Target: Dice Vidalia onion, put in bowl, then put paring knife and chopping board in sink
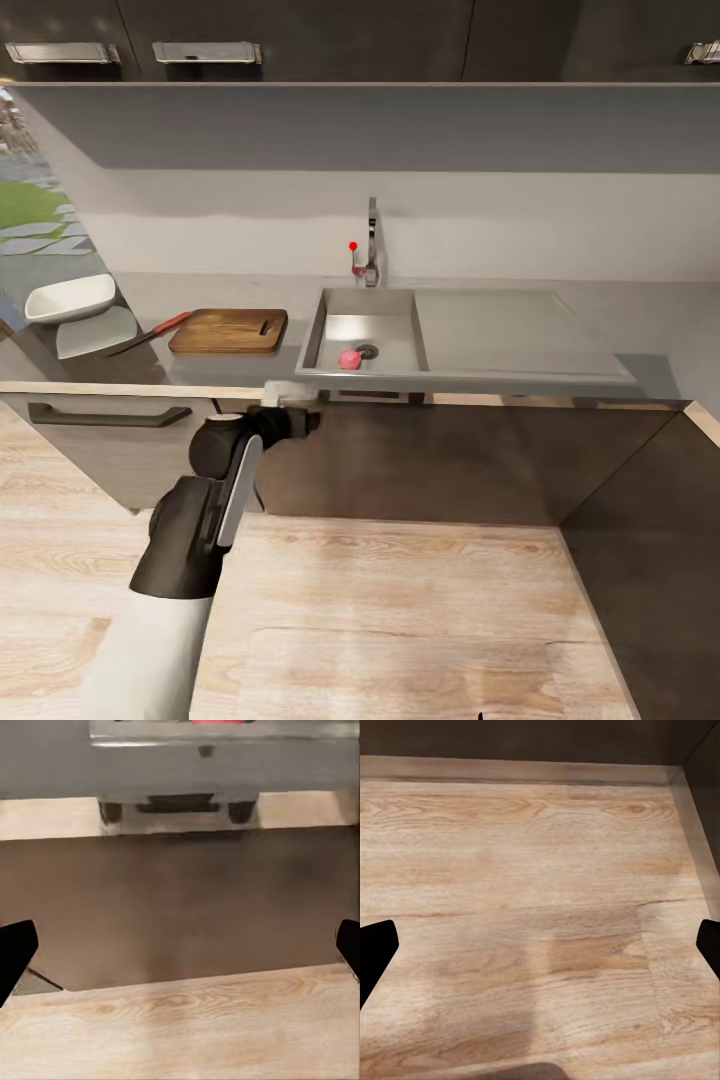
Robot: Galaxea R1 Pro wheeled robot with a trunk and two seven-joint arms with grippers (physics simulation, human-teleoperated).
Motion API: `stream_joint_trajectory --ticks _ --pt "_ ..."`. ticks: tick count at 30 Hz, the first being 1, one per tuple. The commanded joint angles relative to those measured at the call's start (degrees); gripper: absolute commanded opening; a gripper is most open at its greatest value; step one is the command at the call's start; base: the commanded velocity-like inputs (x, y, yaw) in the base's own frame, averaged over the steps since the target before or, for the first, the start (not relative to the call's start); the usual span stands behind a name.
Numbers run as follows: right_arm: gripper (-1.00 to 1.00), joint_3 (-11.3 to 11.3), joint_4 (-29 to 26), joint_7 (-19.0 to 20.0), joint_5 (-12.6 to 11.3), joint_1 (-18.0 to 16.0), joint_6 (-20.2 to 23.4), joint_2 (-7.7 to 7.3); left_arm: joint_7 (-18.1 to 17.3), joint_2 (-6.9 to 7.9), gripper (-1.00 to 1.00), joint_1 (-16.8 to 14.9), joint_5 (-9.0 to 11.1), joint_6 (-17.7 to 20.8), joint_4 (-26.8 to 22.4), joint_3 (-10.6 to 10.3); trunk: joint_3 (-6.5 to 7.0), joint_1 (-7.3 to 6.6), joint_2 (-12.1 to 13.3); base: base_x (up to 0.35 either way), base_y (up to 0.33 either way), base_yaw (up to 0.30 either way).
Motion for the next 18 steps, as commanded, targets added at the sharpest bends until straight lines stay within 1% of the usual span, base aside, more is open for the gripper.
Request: stream_joint_trajectory --ticks 1,4,6,7,9,10,11,13,15,18 --pt "1.00 0.4 0.0 -0.4 0.0 0.0 -0.1 0.00 0.3 -0.03 1.00 -1.7 0.2 0.3 0.2 0.0 -0.05 0.00 0.0 0.000 0.000 0.000" --pt "1.00 0.3 0.0 -0.4 0.0 0.0 -0.1 0.00 0.3 -0.06 1.00 -5.2 0.4 0.3 0.9 0.0 -0.05 0.00 0.0 0.000 0.000 0.000" --pt "1.00 0.4 0.0 -0.4 0.0 0.0 0.2 0.00 0.3 -0.07 1.00 -8.7 1.2 0.3 2.6 0.0 -0.05 0.00 0.0 0.000 0.000 0.000" --pt "1.00 0.4 0.0 -0.4 0.0 0.0 0.3 0.00 0.3 -0.07 1.00 -9.6 1.5 0.3 3.2 0.0 -0.05 0.00 0.0 0.000 0.000 0.000" --pt "1.00 0.4 0.0 -0.4 0.0 0.0 1.0 0.02 0.3 -0.12 1.00 -13.0 3.5 0.3 5.3 0.0 -0.05 0.00 0.0 0.000 0.000 0.000" --pt "1.00 0.4 0.0 -0.4 0.0 0.0 1.1 0.03 0.3 -0.13 1.00 -13.8 4.1 0.3 5.8 0.0 -0.05 0.00 0.0 0.000 0.000 0.000" --pt "1.00 0.4 0.0 -0.4 0.0 0.0 1.2 0.05 0.3 -0.14 1.00 -15.4 5.2 0.3 6.9 0.0 -0.05 0.00 0.0 0.000 0.000 0.000" --pt "1.00 0.4 0.0 -0.4 0.0 0.0 1.4 0.07 0.3 -0.15 1.00 -17.3 6.6 0.3 8.5 0.0 -0.05 0.00 0.0 0.000 0.000 0.000" --pt "1.00 0.4 0.0 -0.4 0.0 0.0 1.5 0.08 0.3 -0.16 1.00 -18.7 7.5 0.2 10.0 0.0 -0.05 0.00 0.0 0.000 0.000 0.000" --pt "1.00 0.4 0.0 -0.3 0.0 0.0 1.5 0.08 0.3 -0.14 1.00 -19.5 8.1 0.2 11.6 0.0 -0.05 0.00 0.0 0.000 0.000 0.000"
